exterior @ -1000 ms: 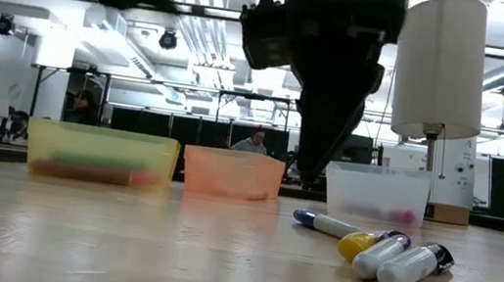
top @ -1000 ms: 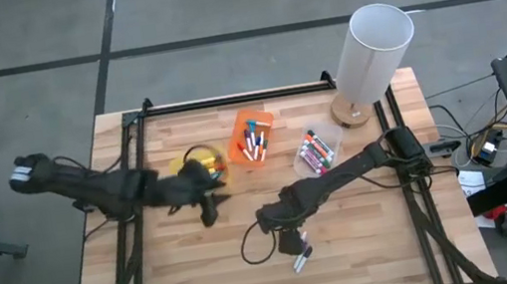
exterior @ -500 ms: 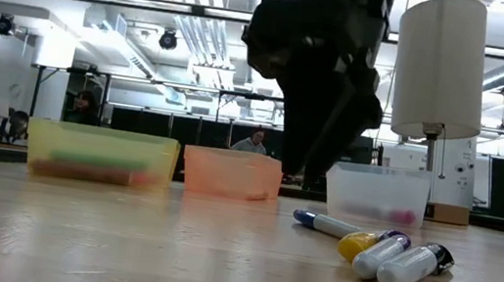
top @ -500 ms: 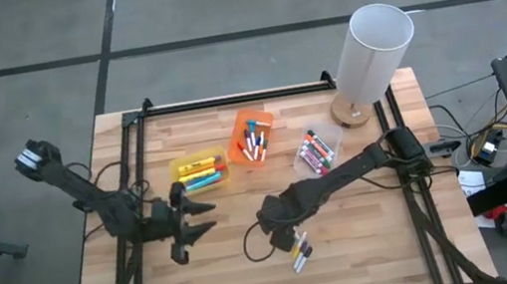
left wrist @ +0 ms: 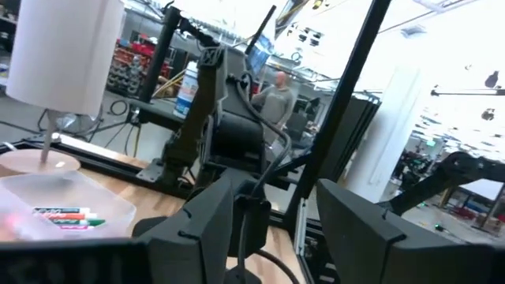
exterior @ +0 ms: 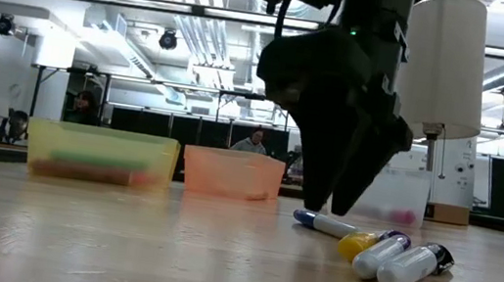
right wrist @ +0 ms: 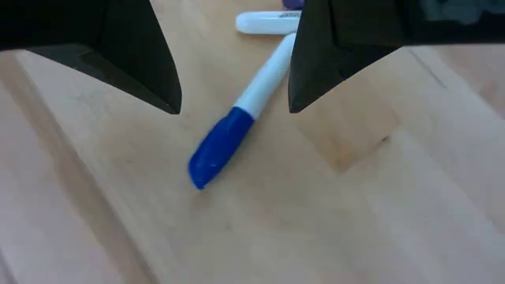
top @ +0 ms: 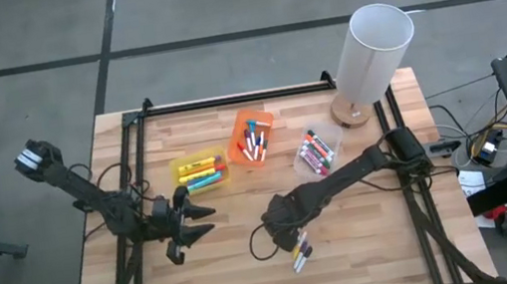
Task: Pick & Place Markers
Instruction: Put the blue pen into the orange bin
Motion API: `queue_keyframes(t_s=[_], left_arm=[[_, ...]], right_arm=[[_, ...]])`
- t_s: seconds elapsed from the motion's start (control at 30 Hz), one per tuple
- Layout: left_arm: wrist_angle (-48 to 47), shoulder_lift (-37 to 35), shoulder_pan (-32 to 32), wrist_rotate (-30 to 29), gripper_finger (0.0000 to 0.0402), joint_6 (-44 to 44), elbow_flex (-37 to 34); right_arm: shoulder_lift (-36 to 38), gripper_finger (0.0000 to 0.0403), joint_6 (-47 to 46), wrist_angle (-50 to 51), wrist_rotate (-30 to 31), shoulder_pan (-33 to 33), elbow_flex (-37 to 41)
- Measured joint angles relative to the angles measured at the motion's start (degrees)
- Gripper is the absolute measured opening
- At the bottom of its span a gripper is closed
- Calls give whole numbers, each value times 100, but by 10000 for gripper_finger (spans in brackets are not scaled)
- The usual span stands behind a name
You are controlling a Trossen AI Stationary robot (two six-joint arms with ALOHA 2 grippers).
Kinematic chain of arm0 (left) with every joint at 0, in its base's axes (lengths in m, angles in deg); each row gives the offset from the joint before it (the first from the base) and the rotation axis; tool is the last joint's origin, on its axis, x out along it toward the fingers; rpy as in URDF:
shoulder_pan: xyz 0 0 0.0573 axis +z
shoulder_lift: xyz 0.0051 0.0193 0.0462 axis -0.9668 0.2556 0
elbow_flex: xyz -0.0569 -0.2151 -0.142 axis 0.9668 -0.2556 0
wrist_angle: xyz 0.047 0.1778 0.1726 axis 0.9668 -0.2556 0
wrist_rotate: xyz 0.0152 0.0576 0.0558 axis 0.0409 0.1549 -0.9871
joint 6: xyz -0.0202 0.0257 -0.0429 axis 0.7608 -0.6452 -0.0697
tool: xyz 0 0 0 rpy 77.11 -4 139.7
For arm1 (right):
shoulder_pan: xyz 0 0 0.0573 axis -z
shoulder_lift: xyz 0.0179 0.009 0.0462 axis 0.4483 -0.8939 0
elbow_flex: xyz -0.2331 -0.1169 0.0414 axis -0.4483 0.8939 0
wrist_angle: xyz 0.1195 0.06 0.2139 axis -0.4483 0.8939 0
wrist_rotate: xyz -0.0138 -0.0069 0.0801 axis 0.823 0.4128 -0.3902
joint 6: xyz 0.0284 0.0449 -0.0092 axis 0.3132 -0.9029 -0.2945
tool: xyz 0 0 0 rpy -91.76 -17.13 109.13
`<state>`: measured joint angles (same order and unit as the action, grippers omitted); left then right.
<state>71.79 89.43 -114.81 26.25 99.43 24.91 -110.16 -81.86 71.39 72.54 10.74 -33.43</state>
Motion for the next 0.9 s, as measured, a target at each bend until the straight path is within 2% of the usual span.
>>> queue_keyframes(t_s=[0.2,0.33,0.47,0.77,0.9], left_arm=[[36,-4,0,65,179,48,-14],[12,8,0,67,179,329,-50],[18,11,0,76,179,364,-39],[33,11,7,73,179,362,-35],[31,11,9,71,179,369,-35]], right_arm=[[0,225,-66,-375,-85,-26,240],[9,207,-65,-482,-138,-25,400],[17,167,32,-499,-100,-22,437],[17,35,437,-541,-79,59,449],[51,27,683,-575,-152,167,445]])
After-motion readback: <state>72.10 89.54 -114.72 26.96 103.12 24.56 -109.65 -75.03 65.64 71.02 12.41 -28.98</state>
